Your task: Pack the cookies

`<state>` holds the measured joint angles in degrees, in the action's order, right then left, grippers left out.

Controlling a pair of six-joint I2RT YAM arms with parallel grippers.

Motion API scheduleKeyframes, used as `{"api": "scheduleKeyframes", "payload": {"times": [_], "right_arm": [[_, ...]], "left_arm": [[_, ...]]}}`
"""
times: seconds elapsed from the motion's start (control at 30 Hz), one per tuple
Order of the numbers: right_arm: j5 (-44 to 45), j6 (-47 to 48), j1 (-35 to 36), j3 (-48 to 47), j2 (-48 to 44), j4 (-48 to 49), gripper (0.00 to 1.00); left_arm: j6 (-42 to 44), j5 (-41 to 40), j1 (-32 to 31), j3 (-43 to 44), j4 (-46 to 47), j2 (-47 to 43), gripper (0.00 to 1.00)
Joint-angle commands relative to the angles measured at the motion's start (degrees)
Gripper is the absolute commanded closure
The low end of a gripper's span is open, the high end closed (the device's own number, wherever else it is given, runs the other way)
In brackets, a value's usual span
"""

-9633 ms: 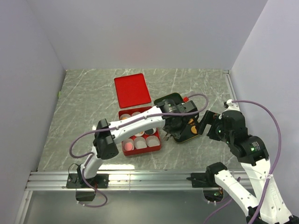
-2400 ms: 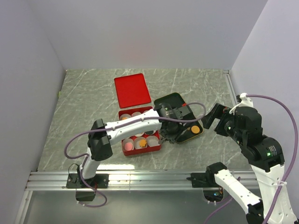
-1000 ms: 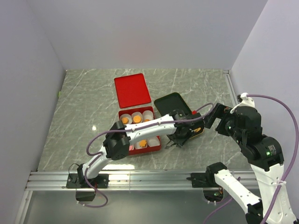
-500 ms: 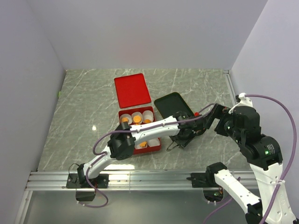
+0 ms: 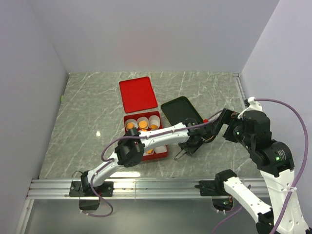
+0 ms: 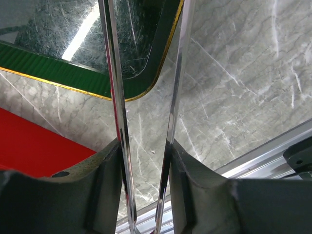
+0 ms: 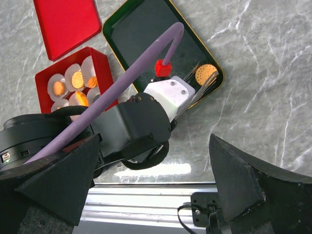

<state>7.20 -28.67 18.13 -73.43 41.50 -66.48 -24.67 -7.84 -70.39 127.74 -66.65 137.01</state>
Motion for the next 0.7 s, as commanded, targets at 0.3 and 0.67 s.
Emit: {"api": "scheduleKeyframes", "payload": {"times": [0.3, 0.67], "right_arm": [[-0.61, -0.86, 0.33, -3.82, 2.89, 2.58, 0.0], [-4.03, -1.75, 0.33, -12.35, 6.84, 3.55, 0.0]], "left_arm": [[0.58, -1.48, -0.54, -3.11, 1.7, -5.08, 0.68], [-0.38, -3.15, 0.25, -8.3, 2.05, -9.48, 0.69]]}}
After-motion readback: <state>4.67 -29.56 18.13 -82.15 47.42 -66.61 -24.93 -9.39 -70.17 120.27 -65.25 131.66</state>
